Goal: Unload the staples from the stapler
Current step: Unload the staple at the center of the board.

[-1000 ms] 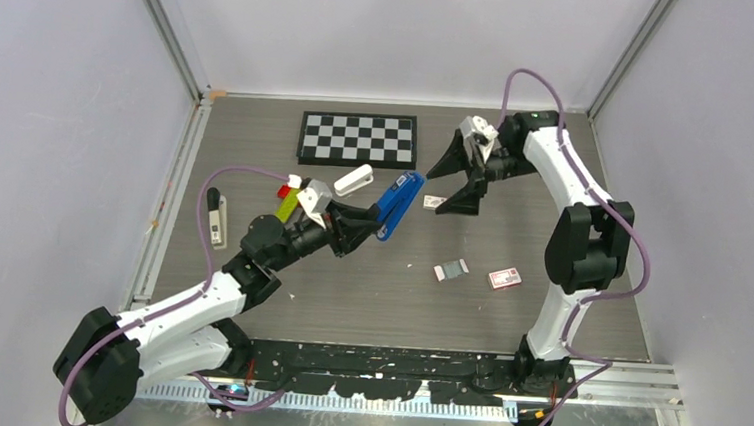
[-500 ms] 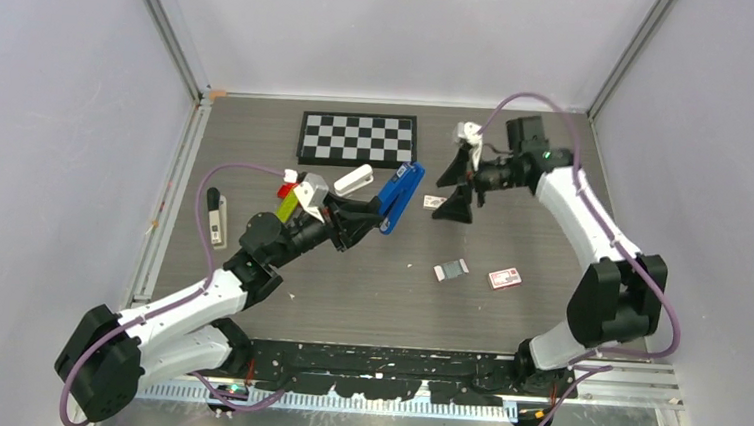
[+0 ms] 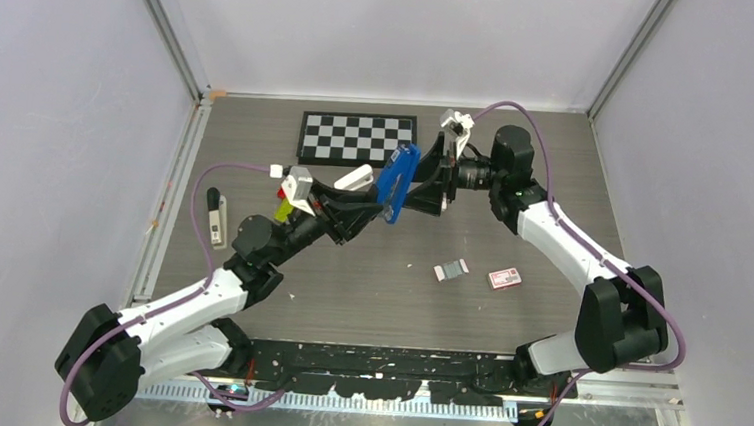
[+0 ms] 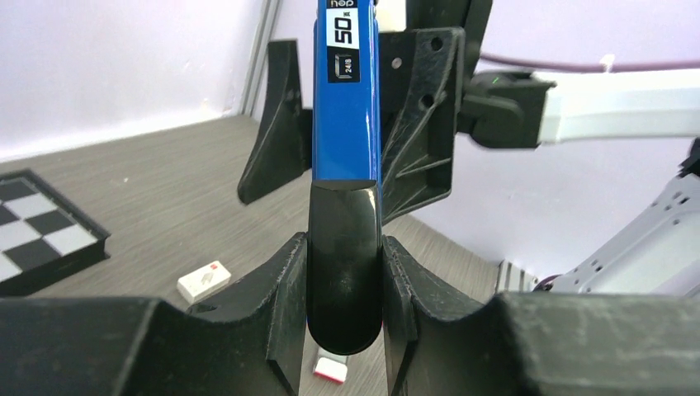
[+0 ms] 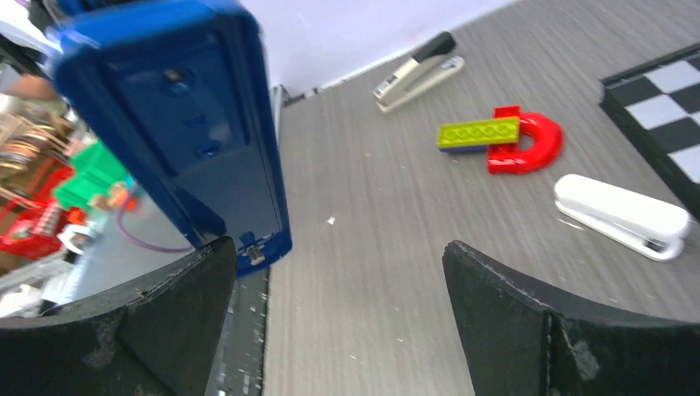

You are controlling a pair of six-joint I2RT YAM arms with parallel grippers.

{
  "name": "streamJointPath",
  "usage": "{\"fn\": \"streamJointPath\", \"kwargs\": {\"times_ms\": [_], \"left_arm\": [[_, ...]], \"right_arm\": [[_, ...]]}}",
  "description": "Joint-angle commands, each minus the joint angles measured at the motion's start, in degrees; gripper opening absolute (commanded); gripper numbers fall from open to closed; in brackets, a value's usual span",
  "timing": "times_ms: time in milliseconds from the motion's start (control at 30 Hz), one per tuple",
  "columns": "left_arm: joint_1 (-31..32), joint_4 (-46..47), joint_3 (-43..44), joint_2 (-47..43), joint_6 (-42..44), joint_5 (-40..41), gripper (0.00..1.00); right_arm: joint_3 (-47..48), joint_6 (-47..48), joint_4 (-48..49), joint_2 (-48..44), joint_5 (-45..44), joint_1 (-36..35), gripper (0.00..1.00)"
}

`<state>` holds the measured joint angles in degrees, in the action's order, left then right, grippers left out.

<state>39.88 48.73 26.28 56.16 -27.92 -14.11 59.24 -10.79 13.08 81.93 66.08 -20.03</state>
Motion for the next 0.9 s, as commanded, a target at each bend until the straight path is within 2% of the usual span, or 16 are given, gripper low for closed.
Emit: {"fn": "streamJointPath", "kwargs": {"times_ms": [0,100,200,267,333,433,467,767,867], "left_arm": [[-0.2,11.6,3.9,-0.4,-2.6,1.5,0.0],[-0.2,12.6,4.0,-0.2,-3.8,1.6,0.0],[-0.2,14.2,3.8,0.2,-5.1,1.7,0.0],[-0.2,15.5,3.2,-0.1,-5.7,2.8,0.0],[-0.2,16.0,2.9,-0.8,-6.2,3.6,0.0],[-0.2,15.6,2.6,-2.1,-6.6,4.1,0.0],[-0.2,15.6,2.6,-2.5,-6.6,4.3,0.0],[-0.2,15.5,0.2,-5.9,-6.7,7.8,0.0],[-0.2,15.7,0.1,-5.4,-7.2,7.4,0.0]], "right_arm": [[-1.0,-20.5,22.9,-0.4,3.9,-2.6,0.99],[-1.5,-24.4,27.8,-0.2,4.2,-3.8,1.0],[-2.3,-30.7,36.7,0.1,4.9,-4.8,1.0],[-2.6,-31.6,38.0,-0.1,4.1,-4.3,1.0],[-2.2,-26.0,30.0,-1.3,0.7,-2.9,0.99],[0.3,-9.9,9.0,-3.9,-2.6,-1.7,1.0],[0.7,-8.0,5.9,-4.2,-2.4,-1.4,0.99],[0.9,-10.3,8.7,-6.2,6.5,0.9,1.0],[1.7,-13.2,10.4,-6.7,9.9,-0.8,1.0]]}}
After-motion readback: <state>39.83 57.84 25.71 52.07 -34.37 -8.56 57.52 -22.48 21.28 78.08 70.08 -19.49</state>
